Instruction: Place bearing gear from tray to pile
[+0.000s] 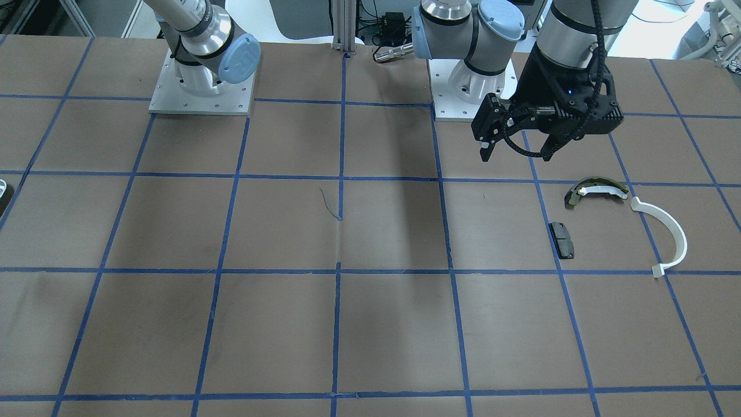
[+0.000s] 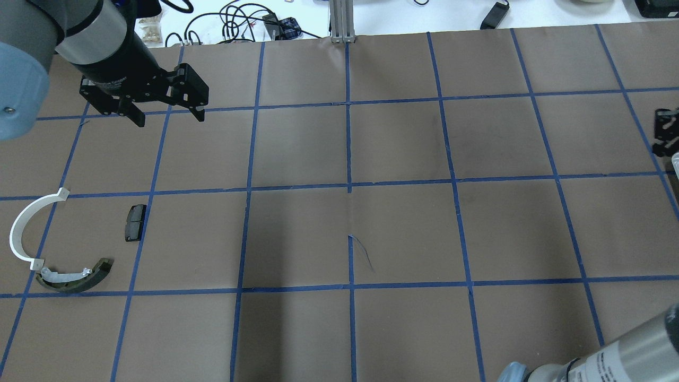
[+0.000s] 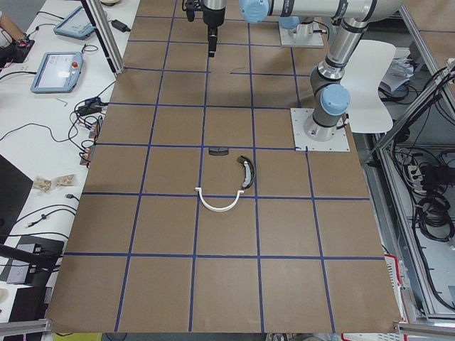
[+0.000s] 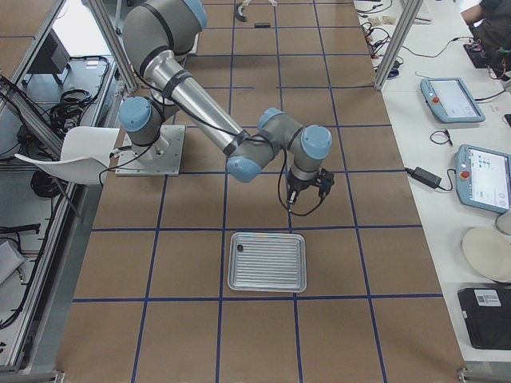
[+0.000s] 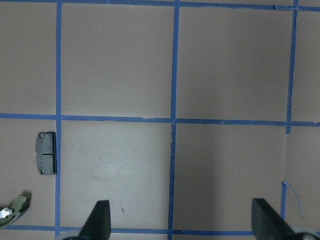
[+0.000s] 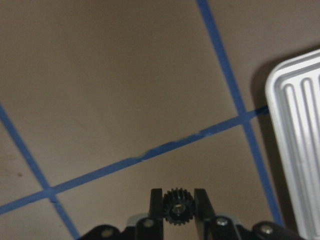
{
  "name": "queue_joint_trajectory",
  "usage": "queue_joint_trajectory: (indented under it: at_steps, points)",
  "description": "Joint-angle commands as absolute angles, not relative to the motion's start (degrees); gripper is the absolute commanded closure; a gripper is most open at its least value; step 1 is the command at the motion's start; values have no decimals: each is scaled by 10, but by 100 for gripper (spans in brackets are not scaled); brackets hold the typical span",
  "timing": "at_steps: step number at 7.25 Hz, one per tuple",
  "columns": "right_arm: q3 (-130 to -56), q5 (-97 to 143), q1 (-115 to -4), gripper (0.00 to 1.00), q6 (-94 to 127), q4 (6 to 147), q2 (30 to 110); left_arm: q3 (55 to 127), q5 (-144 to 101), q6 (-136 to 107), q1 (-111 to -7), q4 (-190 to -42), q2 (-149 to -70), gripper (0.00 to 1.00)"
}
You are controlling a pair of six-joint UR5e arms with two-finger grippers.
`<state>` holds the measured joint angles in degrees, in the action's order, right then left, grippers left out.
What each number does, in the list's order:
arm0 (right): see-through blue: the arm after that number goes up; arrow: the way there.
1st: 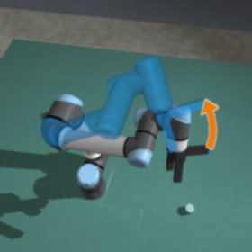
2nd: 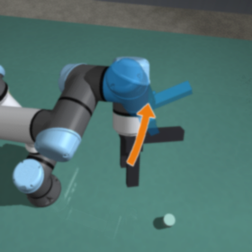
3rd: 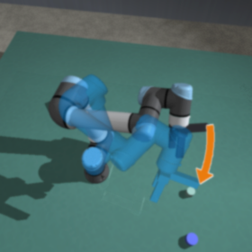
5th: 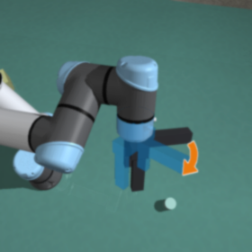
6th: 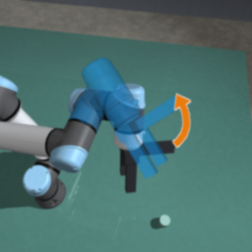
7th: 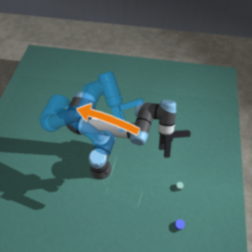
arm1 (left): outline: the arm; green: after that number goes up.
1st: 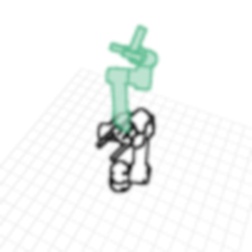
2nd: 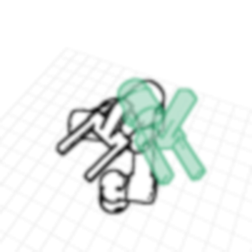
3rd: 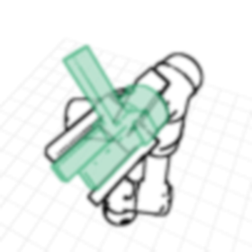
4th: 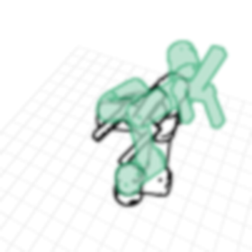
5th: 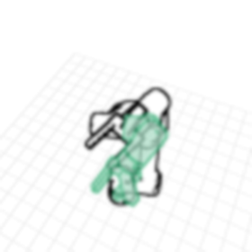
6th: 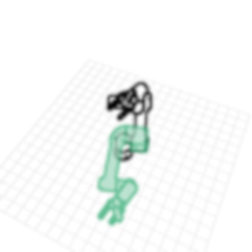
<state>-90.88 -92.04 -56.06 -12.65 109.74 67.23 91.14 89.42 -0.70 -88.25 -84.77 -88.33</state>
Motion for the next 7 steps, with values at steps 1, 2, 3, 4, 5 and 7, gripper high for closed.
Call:
queue_joint_trajectory:
  at_steps: [1, 2, 3, 4, 5, 7]
  points:
    - [-911, -903, -702, 100, 49, 1089, 684, 911, 895, -7, -882, -848, -883, 0]
    - [-911, -876, -766, 100, 137, 1090, 683, 911, 895, -7, -882, -847, -883, 0]
    - [-911, -852, -819, 100, 211, 1096, 681, 911, 895, -7, -882, -847, -883, 0]
    - [-912, -835, -869, 100, 283, 1097, 678, 911, 895, -7, -882, -847, -883, 0]
    - [-914, -824, -925, 100, 351, 1097, 674, 911, 895, -7, -882, -847, -883, 0]
    - [-914, -811, -1021, 100, 441, 1099, 657, 911, 895, -7, -882, -847, -883, 0]
